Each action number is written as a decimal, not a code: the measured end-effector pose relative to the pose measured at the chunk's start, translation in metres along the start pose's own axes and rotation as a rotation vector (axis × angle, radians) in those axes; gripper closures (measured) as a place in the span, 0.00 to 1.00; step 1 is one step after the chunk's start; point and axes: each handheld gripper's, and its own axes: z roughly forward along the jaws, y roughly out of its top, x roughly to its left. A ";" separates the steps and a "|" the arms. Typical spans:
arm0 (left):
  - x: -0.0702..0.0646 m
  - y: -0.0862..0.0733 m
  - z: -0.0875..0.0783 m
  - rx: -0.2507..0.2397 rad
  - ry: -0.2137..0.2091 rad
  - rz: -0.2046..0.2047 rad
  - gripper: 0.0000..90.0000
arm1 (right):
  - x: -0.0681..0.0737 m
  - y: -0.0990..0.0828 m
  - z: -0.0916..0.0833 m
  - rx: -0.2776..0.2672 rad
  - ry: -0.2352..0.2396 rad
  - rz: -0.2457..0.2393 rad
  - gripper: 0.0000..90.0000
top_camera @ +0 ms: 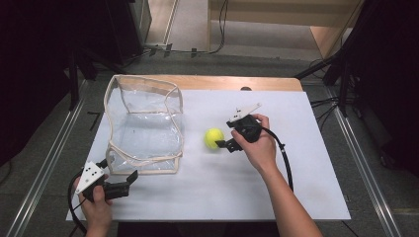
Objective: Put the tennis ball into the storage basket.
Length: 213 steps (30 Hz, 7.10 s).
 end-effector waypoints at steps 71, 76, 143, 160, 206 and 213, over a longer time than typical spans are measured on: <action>0.000 0.000 0.001 0.007 0.001 0.003 0.00 | 0.002 0.022 0.077 0.140 -0.032 0.050 0.25; 0.000 0.000 0.001 0.009 0.002 0.005 0.00 | 0.007 0.025 0.075 0.146 -0.014 0.031 0.25; -0.002 0.001 0.004 0.028 0.016 0.014 0.00 | 0.025 0.066 0.043 0.120 0.056 -0.065 0.25; -0.002 0.001 0.004 0.027 0.014 0.012 0.00 | 0.029 0.077 0.033 0.101 0.079 -0.084 0.25; -0.002 0.001 0.004 0.031 0.016 0.009 0.00 | 0.055 0.128 -0.003 0.022 0.110 -0.166 0.25; -0.002 0.001 0.004 0.032 0.014 0.008 0.00 | 0.059 0.132 -0.001 0.022 0.113 -0.178 0.25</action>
